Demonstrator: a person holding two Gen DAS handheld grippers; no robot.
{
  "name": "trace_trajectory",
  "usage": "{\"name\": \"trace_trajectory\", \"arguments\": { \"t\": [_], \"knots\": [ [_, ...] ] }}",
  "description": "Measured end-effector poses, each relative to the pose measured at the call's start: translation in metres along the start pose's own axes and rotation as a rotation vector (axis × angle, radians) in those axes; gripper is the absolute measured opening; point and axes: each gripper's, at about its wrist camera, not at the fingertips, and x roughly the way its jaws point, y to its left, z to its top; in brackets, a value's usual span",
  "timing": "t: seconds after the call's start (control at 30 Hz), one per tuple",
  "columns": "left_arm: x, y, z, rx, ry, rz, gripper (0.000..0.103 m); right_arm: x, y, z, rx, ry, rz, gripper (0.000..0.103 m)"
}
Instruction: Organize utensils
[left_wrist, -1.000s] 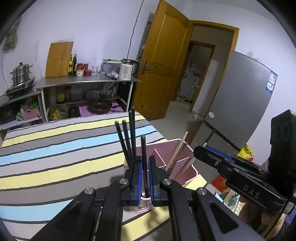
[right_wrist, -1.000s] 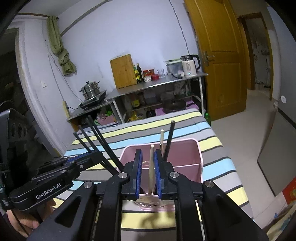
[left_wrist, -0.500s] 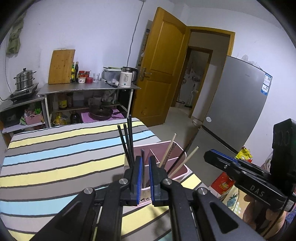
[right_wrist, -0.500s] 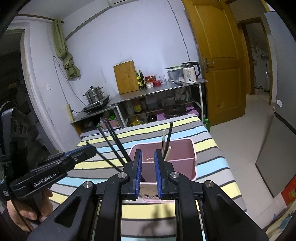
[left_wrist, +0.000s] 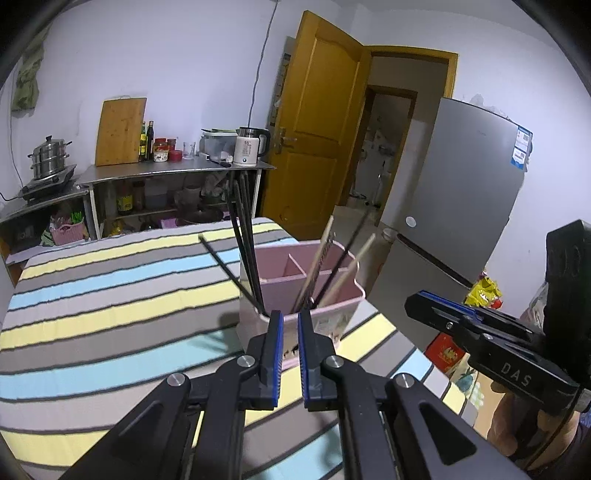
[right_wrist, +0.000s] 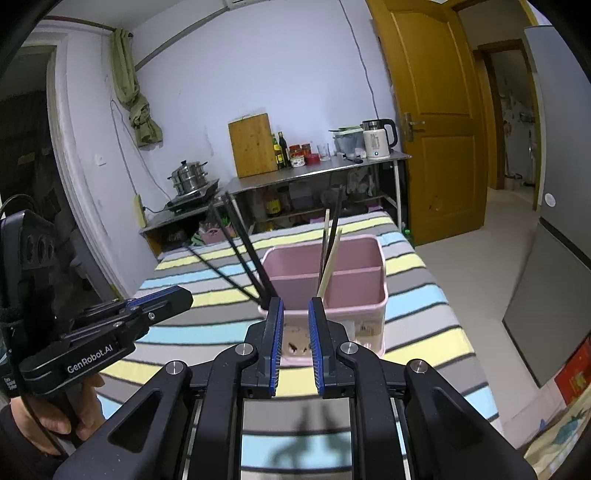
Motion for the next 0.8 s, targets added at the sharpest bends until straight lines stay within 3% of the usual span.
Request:
{"name": "trace_trajectory", "arguments": {
  "t": [0.1,0.37,0.8],
  "knots": [
    [-0.002,-0.002,-0.014,0.008,0.001,-0.002,0.009,-0.001,0.003,-0.013,-0.011,0.012,-0.011,0.014],
    [-0.009,-0.002,-0.050,0.016,-0.011,0.017,0.030,-0.003,0.011,-0.040,-0.039,0.024,-0.031,0.014],
    [-0.021,0.002,-0.087,0.044,-0.054,0.057,0.042,-0.005,0.010,-0.077,-0.055,0.048,-0.066,0.014]
  ]
}}
